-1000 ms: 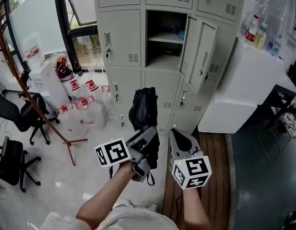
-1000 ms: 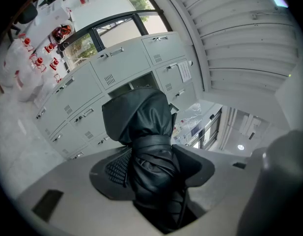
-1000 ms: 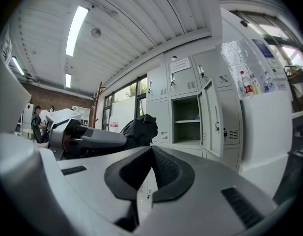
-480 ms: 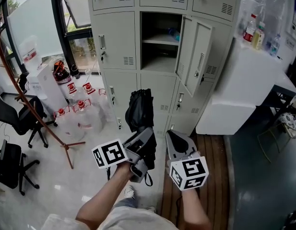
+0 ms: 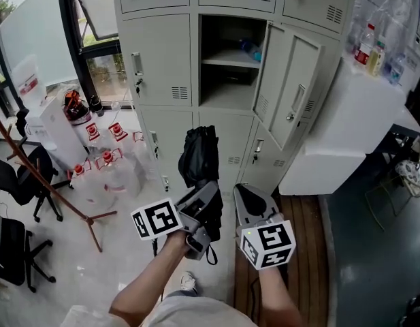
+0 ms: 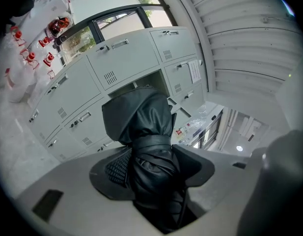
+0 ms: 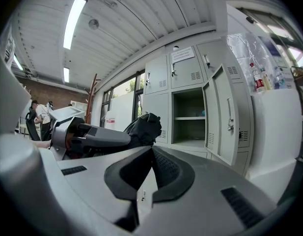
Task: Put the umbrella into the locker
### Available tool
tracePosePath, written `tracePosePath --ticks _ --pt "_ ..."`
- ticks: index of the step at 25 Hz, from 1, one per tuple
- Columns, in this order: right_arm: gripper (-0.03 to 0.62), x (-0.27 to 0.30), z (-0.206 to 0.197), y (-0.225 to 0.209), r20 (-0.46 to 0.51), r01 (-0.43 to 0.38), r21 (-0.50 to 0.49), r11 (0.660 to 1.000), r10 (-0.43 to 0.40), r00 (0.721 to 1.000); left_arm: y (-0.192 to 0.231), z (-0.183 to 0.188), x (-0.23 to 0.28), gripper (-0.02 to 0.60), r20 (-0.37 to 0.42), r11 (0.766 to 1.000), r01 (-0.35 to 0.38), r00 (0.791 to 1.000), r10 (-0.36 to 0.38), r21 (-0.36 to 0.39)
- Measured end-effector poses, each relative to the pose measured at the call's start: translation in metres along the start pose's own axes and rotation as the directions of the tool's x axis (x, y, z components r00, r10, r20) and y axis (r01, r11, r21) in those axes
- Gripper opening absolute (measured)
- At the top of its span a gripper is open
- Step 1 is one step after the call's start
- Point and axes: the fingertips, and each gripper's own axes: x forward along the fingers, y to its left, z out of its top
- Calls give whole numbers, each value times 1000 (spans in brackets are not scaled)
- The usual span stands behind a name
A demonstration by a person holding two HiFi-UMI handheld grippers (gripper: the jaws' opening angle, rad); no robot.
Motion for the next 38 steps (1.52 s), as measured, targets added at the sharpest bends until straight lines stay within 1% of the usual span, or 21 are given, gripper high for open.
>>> tracePosePath --ticks 10,15,19,26,30,34,38 --pt "3 82 7 7 -30 34 -14 999 -34 999 45 57 20 245 -57 999 18 998 -20 -26" --pt "3 113 12 15 -35 46 -21 999 -47 998 60 87 23 245 -67 999 32 997 -33 -23" --pt "3 132 17 19 -33 60 -27 998 -61 998 68 104 26 245 -81 998 51 995 -52 -20" --pt "3 147 17 12 -30 94 -32 995 -95 995 80 113 39 245 -113 998 61 991 -65 -31" --pt "3 151 18 0 -22 112 -30 993 -112 993 80 113 54 245 -137 997 71 988 -74 -21" --pt "3 158 13 -13 -14 106 -24 994 -106 994 80 112 70 245 -146 997 79 986 -79 -9" --pt "3 171 11 -31 -2 90 -16 996 -90 996 86 113 91 245 -144 998 67 987 -66 1"
